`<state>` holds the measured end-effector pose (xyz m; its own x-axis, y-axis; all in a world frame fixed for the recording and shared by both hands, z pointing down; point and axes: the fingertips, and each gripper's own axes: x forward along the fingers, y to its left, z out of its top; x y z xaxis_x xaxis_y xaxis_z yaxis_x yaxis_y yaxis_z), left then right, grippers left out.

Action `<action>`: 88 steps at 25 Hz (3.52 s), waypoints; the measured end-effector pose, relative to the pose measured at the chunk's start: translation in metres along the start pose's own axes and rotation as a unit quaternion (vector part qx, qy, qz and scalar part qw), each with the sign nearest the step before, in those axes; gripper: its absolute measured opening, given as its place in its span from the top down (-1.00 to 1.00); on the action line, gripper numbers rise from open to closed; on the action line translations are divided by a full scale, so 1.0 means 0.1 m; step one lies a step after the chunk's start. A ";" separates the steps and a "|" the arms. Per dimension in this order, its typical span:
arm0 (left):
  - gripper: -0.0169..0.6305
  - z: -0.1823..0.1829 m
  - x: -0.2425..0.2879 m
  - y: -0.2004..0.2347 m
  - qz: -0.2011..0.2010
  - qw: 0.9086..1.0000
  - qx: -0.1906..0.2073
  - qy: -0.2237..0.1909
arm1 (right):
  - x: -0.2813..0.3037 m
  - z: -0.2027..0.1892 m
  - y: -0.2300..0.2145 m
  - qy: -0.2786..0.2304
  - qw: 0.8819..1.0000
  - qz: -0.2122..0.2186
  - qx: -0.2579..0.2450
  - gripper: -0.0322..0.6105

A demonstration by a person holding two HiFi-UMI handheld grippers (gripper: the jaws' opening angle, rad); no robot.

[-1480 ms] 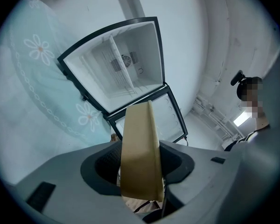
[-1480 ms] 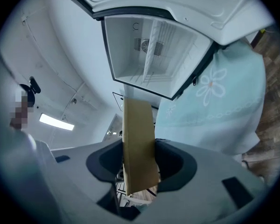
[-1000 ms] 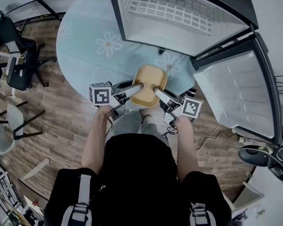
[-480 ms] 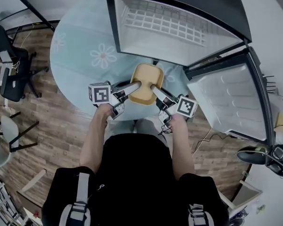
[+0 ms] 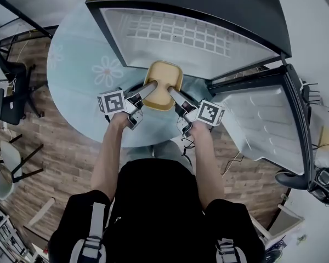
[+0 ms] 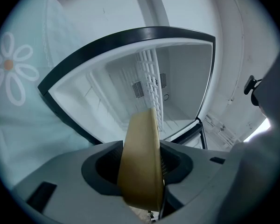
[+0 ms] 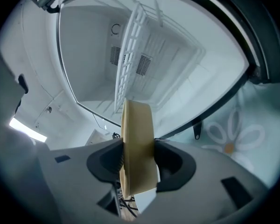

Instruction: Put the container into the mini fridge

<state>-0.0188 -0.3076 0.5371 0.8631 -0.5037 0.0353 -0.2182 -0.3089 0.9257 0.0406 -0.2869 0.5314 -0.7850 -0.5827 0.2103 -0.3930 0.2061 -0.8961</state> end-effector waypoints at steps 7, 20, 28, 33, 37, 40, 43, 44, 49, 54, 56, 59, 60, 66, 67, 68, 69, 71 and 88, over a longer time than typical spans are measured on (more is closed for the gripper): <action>0.37 0.13 0.26 0.23 0.022 1.000 -0.017 -0.005 | 0.12 0.25 -0.27 -0.009 1.000 -0.012 0.022 0.36; 0.37 0.46 0.53 0.61 0.050 0.997 -0.035 -0.047 | 0.39 0.46 -0.61 -0.021 0.998 -0.029 0.048 0.36; 0.37 0.72 0.71 0.74 0.072 0.995 -0.019 -0.074 | 0.53 0.70 -0.72 -0.063 0.995 -0.025 0.076 0.37; 0.24 0.79 0.72 0.85 0.095 0.992 -0.009 -0.083 | 0.58 0.80 -0.83 -0.078 0.993 -0.038 0.085 0.38; 0.29 0.84 0.75 0.88 0.095 0.990 -0.017 -0.099 | 0.64 0.86 -0.89 -0.088 0.991 -0.044 0.089 0.38; 0.30 0.88 0.76 0.86 0.095 0.989 -0.018 -0.112 | 0.64 0.92 -0.95 -0.116 0.986 -0.058 0.109 0.41; 0.30 0.90 0.74 0.85 0.099 0.988 -0.020 -0.120 | 0.62 0.95 -0.98 -0.135 0.981 -0.076 0.113 0.37; 0.30 0.90 0.73 0.84 0.100 0.987 -0.021 -0.122 | 0.62 0.96 -0.98 -0.138 0.981 -0.081 0.111 0.37; 0.24 0.94 0.62 0.82 0.122 0.980 -0.019 -0.154 | 0.58 1.05 -1.03 -0.163 0.974 -0.103 0.117 0.39; 0.22 0.89 0.51 0.76 0.123 0.978 -0.025 -0.164 | 0.59 1.06 -1.04 -0.169 0.971 -0.124 0.116 0.68; 0.22 0.87 0.46 0.77 0.132 0.977 -0.023 -0.167 | 0.61 1.05 -1.02 -0.170 0.971 -0.122 0.116 0.68; 0.22 0.92 0.31 0.82 0.176 0.963 -0.015 -0.204 | 0.60 1.04 -1.01 -0.174 0.971 -0.118 0.115 0.68; 0.22 0.94 0.27 0.84 0.193 0.956 -0.011 -0.222 | 0.60 1.04 -1.00 -0.176 0.971 -0.117 0.115 0.68; 0.03 0.94 0.14 0.80 0.233 0.944 0.025 -0.231 | 0.53 1.05 -0.91 -0.188 0.970 -0.110 0.105 0.77; 0.09 0.94 0.09 0.78 0.236 0.942 0.026 -0.235 | 0.50 1.06 -0.89 -0.190 0.971 -0.109 0.101 0.85; 0.19 0.94 0.04 0.77 0.239 0.941 0.028 -0.239 | 0.48 1.06 -0.86 -0.191 0.971 -0.106 0.096 0.89; 0.26 0.94 0.00 0.76 0.244 0.938 0.031 -0.243 | 0.46 1.07 -0.82 -0.191 0.972 -0.102 0.091 0.89; 0.42 0.93 -0.10 0.74 0.258 0.933 0.040 -0.248 | 0.43 1.06 -0.74 -0.191 0.974 -0.092 0.079 0.89; 0.92 0.80 -0.11 -0.05 0.251 0.922 0.175 -0.238 | 0.25 0.72 0.06 -0.145 0.966 -0.104 -0.184 0.89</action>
<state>-0.0636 -0.3646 0.5019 0.3346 -0.9251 0.1795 -0.7410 -0.1406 0.6566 0.0531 -0.3565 0.5030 -0.5237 -0.8269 0.2051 -0.7141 0.2948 -0.6349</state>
